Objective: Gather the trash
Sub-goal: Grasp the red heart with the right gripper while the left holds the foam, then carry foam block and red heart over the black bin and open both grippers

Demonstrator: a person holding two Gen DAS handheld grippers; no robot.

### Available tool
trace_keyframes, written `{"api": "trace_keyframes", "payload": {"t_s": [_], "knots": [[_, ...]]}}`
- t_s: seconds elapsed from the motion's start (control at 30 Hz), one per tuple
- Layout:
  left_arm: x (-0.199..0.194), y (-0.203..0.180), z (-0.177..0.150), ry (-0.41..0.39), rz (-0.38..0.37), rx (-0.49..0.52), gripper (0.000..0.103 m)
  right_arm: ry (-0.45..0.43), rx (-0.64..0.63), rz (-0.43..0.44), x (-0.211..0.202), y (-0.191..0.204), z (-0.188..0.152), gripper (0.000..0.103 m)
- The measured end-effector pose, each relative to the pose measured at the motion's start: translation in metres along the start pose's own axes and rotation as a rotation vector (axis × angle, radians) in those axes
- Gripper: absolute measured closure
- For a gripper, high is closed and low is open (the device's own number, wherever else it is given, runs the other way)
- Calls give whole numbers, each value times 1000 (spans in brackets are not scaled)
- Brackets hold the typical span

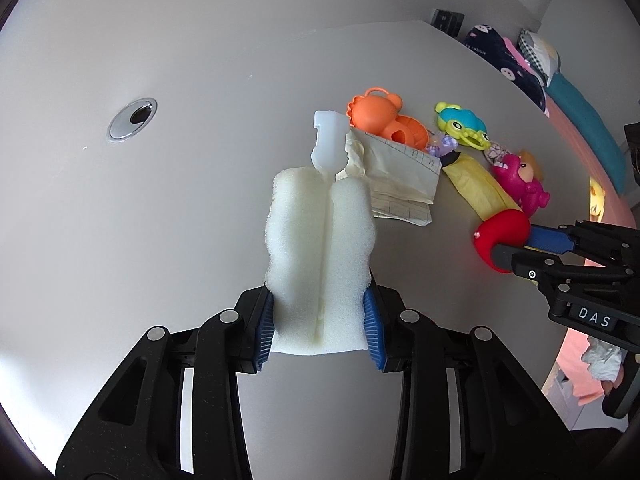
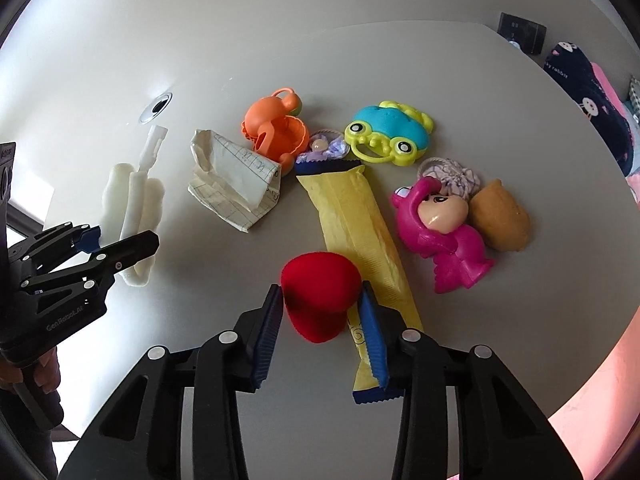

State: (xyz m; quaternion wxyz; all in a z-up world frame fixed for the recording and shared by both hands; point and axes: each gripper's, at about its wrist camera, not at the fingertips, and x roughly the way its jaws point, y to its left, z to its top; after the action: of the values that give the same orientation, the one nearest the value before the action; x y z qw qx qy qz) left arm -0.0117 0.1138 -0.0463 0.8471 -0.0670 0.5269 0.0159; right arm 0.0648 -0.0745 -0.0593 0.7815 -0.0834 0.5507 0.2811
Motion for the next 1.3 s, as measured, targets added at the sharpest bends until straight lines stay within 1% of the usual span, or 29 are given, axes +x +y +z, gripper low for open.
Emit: {"api": "trace_keyframes", "payload": {"t_s": [0.1, 0.23, 0.53, 0.73, 0.87, 1.0, 1.13, 1.3], "knots": [[2, -4, 1, 3, -2, 5, 66, -2, -10, 11, -2, 3, -3, 69], [3, -14, 6, -2, -4, 30, 66, -21, 12, 44, -11, 1, -10, 72], [-3, -47, 11, -20, -8, 88, 66, -81, 53, 44, -45, -10, -32, 73], [-6, -84, 11, -29, -28, 147, 66, -118, 93, 39, -69, -33, -53, 73], [-9, -111, 7, -31, -48, 197, 66, -141, 135, 20, -83, -48, -69, 73], [-11, -138, 4, -31, -72, 247, 66, -163, 181, 2, -97, -69, -89, 73], [-14, -164, -2, -28, -100, 298, 66, -185, 230, -18, -115, -86, -117, 73], [-13, -194, -9, -16, -133, 362, 66, -196, 287, -41, -123, -107, -138, 73]]}}
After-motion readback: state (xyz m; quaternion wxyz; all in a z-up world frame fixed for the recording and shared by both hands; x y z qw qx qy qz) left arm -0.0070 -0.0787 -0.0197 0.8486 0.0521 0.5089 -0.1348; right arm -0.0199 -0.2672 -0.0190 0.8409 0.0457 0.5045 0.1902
